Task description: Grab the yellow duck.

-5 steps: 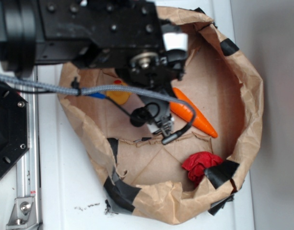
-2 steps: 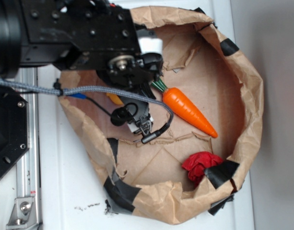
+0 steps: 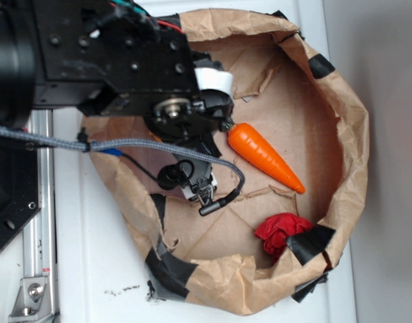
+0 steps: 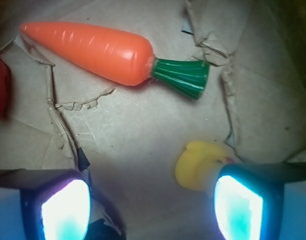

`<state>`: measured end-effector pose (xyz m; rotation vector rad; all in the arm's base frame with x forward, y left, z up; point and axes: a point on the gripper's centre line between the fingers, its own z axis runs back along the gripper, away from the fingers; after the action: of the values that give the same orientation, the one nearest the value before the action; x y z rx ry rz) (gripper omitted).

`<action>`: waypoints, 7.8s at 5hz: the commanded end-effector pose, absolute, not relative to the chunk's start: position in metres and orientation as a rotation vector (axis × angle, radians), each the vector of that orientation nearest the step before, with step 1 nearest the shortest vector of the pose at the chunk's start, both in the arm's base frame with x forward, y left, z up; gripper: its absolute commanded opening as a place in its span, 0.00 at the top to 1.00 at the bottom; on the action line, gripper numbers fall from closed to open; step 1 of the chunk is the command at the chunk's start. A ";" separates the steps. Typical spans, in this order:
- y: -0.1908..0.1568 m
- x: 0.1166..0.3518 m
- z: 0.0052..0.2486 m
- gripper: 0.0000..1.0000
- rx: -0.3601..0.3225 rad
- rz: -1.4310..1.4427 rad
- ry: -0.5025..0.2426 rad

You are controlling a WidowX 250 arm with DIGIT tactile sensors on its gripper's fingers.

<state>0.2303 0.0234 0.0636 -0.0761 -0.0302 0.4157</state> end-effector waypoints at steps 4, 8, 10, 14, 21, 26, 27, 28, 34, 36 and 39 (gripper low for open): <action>0.040 0.228 0.043 0.00 -0.135 0.303 -0.059; 0.060 0.214 0.021 0.00 -0.109 0.340 0.032; 0.078 0.187 0.033 0.00 -0.071 0.374 0.032; 0.055 0.215 0.076 0.00 -0.141 0.309 -0.095; 0.074 0.216 0.027 0.00 -0.051 0.281 -0.014; 0.045 0.242 0.043 0.00 -0.154 0.219 -0.046; 0.043 0.243 0.042 0.00 -0.148 0.210 -0.052; 0.046 0.248 0.041 0.00 -0.134 0.210 -0.057; 0.087 0.251 0.048 0.00 -0.112 0.314 -0.084; 0.089 0.257 0.058 0.00 -0.099 0.315 -0.119; 0.077 0.263 0.055 0.00 -0.107 0.283 -0.111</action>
<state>0.2562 0.0704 0.0420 -0.1182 -0.0573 0.2910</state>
